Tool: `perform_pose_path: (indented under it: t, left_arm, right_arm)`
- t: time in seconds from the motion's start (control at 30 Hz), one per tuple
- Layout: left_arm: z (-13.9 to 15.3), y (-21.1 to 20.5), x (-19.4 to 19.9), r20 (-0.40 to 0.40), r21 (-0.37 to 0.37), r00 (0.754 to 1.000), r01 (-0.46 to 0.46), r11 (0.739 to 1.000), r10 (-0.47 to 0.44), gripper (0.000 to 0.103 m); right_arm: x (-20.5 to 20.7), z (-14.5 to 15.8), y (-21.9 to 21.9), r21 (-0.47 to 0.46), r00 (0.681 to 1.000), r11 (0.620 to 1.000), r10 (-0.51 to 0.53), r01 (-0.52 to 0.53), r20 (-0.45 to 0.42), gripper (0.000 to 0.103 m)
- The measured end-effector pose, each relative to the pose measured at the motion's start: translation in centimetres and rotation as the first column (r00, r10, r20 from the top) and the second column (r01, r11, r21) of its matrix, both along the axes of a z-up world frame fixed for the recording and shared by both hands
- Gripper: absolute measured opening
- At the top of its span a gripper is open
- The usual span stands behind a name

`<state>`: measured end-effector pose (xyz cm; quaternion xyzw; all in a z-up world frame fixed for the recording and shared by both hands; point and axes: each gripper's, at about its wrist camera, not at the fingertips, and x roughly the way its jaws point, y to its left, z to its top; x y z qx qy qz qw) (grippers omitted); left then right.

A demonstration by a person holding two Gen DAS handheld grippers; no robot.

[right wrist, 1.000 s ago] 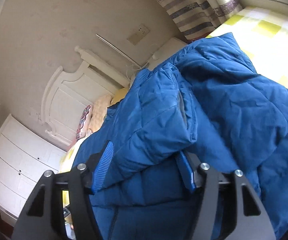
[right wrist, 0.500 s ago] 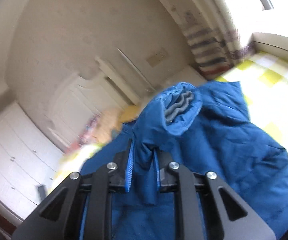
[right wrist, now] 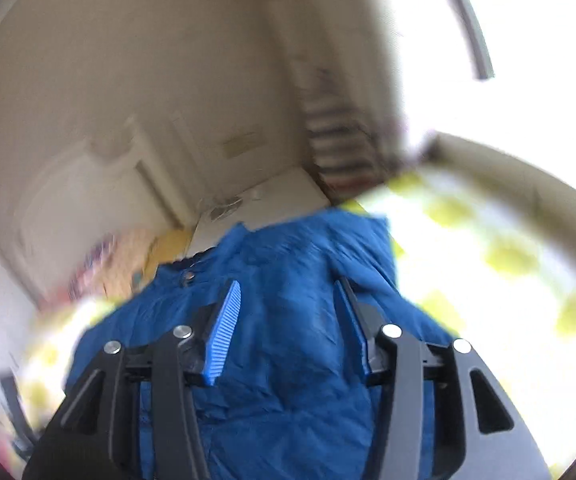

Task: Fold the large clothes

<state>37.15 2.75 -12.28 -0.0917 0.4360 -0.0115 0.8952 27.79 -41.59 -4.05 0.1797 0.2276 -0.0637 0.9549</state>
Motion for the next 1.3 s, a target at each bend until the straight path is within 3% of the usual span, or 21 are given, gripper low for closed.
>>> perform_pose_path:
  t: [0.07, 0.13, 0.2, 0.27, 0.37, 0.43, 0.47, 0.53, 0.57, 0.67, 0.77, 0.83, 0.9, 0.93, 1.0, 1.03, 1.13, 1.2, 1.3]
  left_arm:
    - [0.0, -0.1, 0.0, -0.001, 0.002, 1.0, 0.0, 1.0, 0.0, 0.098]
    - [0.0, 0.1, 0.0, 0.0, -0.001, 1.0, 0.0, 1.0, 0.0, 0.098]
    - [0.0, 0.1, 0.0, 0.001, -0.002, 1.0, 0.0, 1.0, 0.0, 0.098]
    - [0.0, 0.2, -0.1, 0.005, -0.011, 1.0, -0.001, 1.0, 0.001, 0.098]
    - [0.1, 0.9, -0.4, 0.017, -0.039, 1.0, -0.018, 0.999, 0.018, 0.098]
    - [0.9, 1.9, -1.7, 0.083, -0.073, 0.994, -0.071, 0.995, 0.077, 0.094]
    - [2.4, 2.5, -3.2, 0.171, -0.105, 0.977, -0.111, 0.988, 0.128, 0.091]
    - [4.6, 2.6, -4.5, 0.276, -0.157, 0.951, -0.097, 0.983, 0.138, 0.091]
    - [6.1, 1.8, -4.6, 0.309, -0.165, 0.946, -0.05, 0.985, 0.1, 0.092]
    - [7.9, -1.8, -3.0, 0.287, -0.139, 0.956, 0.109, 0.984, -0.065, 0.092]
    - [8.0, -5.7, -1.4, 0.247, -0.058, 0.952, 0.203, 0.978, -0.183, 0.096]
    - [5.7, -8.2, 0.6, 0.161, 0.015, 0.959, 0.232, 0.973, -0.232, 0.097]
    - [1.9, -9.8, 2.7, -0.004, 0.087, 0.973, 0.231, 0.969, -0.231, 0.098]
    - [0.9, -10.5, 2.4, 0.017, 0.151, 0.971, 0.233, 0.961, -0.238, 0.099]
    - [1.4, -11.3, 1.8, 0.004, 0.192, 0.974, 0.222, 0.956, -0.227, 0.098]
    - [2.1, -11.2, 1.7, -0.004, 0.17, 0.976, 0.217, 0.961, -0.22, 0.098]
    - [5.7, -10.8, 1.1, 0.101, 0.067, 0.97, 0.217, 0.974, -0.223, 0.098]
    - [7.8, -11.5, 1.6, 0.144, 0.087, 0.96, 0.228, 0.97, -0.239, 0.098]
    - [8.5, -14.0, 5.0, 0.109, 0.09, 0.964, 0.233, 0.968, -0.243, 0.098]
  right_arm:
    - [1.6, 0.7, 2.6, -0.122, 0.996, 0.989, 0.083, -0.084, -0.018, 0.053]
    - [4.1, 0.1, 4.6, -0.21, 0.985, 0.965, 0.136, -0.155, -0.103, 0.054]
    - [6.0, -1.8, 5.3, -0.261, 0.973, 0.95, 0.119, -0.17, -0.198, 0.057]
    - [8.3, -5.7, 4.8, -0.228, 0.931, 0.954, 0.108, -0.196, -0.348, 0.062]
    - [8.5, -6.5, 4.9, -0.235, 0.937, 0.951, 0.117, -0.201, -0.329, 0.065]
    - [8.9, -6.7, 5.1, -0.259, 0.936, 0.943, 0.117, -0.21, -0.332, 0.067]
    - [8.9, -6.6, 5.1, -0.264, 0.936, 0.941, 0.118, -0.212, -0.331, 0.068]
    - [9.3, -6.6, 5.5, -0.259, 0.935, 0.941, 0.127, -0.219, -0.33, 0.07]
    - [9.4, -6.6, 5.3, -0.254, 0.935, 0.942, 0.13, -0.22, -0.33, 0.071]
    - [9.2, -6.5, 5.6, -0.254, 0.936, 0.941, 0.133, -0.222, -0.326, 0.072]
    - [8.8, -6.5, 5.7, -0.243, 0.938, 0.944, 0.142, -0.225, -0.318, 0.073]
    - [8.6, -6.5, 5.7, -0.239, 0.938, 0.944, 0.145, -0.226, -0.315, 0.073]
    - [8.6, -6.5, 5.7, -0.237, 0.938, 0.944, 0.149, -0.229, -0.313, 0.074]
    - [8.6, -6.4, 5.8, -0.235, 0.937, 0.944, 0.153, -0.232, -0.313, 0.075]
    - [8.6, -6.4, 5.8, -0.232, 0.937, 0.944, 0.157, -0.236, -0.313, 0.076]
    - [8.6, -6.5, 5.8, -0.229, 0.936, 0.944, 0.158, -0.237, -0.314, 0.076]
    - [8.6, -6.5, 5.6, -0.218, 0.936, 0.947, 0.162, -0.237, -0.312, 0.077]
    - [8.6, -6.4, 5.6, -0.218, 0.937, 0.947, 0.162, -0.236, -0.31, 0.077]
    - [8.6, -6.4, 5.5, -0.208, 0.937, 0.949, 0.166, -0.236, -0.306, 0.077]
